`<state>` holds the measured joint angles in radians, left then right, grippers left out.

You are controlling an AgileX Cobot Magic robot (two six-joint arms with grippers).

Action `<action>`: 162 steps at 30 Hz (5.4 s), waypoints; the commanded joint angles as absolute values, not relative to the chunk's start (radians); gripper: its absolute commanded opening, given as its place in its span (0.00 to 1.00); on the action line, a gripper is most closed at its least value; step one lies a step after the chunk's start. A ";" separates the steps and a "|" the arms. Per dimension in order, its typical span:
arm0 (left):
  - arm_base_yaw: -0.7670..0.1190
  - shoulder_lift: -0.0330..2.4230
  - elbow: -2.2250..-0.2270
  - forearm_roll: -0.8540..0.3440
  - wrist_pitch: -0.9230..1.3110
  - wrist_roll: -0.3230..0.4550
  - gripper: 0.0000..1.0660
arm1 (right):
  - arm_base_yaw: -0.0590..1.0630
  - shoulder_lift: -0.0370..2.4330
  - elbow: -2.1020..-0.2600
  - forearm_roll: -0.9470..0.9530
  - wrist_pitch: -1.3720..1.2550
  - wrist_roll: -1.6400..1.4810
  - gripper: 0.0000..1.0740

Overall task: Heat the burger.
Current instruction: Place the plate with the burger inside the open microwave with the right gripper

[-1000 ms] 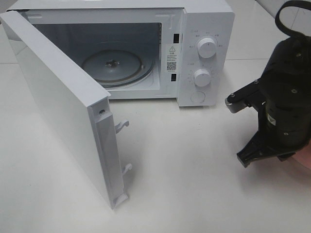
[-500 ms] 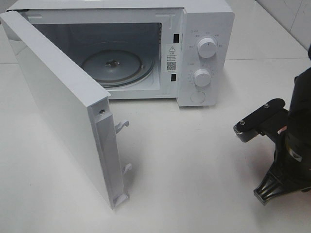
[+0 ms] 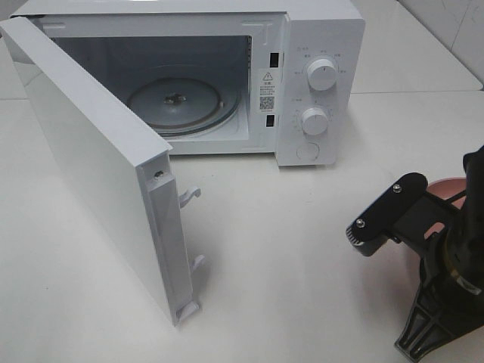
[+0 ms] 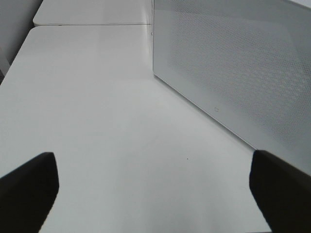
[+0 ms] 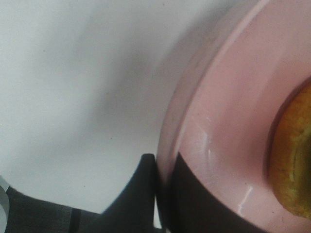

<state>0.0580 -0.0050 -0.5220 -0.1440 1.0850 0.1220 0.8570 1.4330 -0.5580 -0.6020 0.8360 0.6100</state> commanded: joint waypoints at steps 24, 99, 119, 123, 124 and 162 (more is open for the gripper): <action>0.062 -0.020 -0.518 -0.145 1.073 0.122 0.94 | 0.987 1.423 -0.555 -0.682 0.819 0.347 0.00; 0.062 -0.020 -0.518 -0.145 1.073 0.122 0.94 | 0.814 1.423 -0.555 -0.677 0.219 -0.710 0.04; 0.062 -0.020 -0.518 -0.145 1.073 0.122 0.94 | 0.728 1.423 -0.559 -0.233 0.187 -1.283 0.04; 0.062 -0.020 -0.518 -0.145 1.073 0.122 0.94 | 0.728 1.423 -0.559 -0.154 0.169 -1.369 0.04; 0.062 -0.020 -0.518 -0.145 1.073 0.122 0.94 | 0.728 1.423 -0.559 -0.154 0.169 -1.369 0.04; 0.062 -0.020 -0.518 -0.145 1.073 0.122 0.94 | 0.661 1.446 -0.714 -0.053 0.164 -1.585 0.04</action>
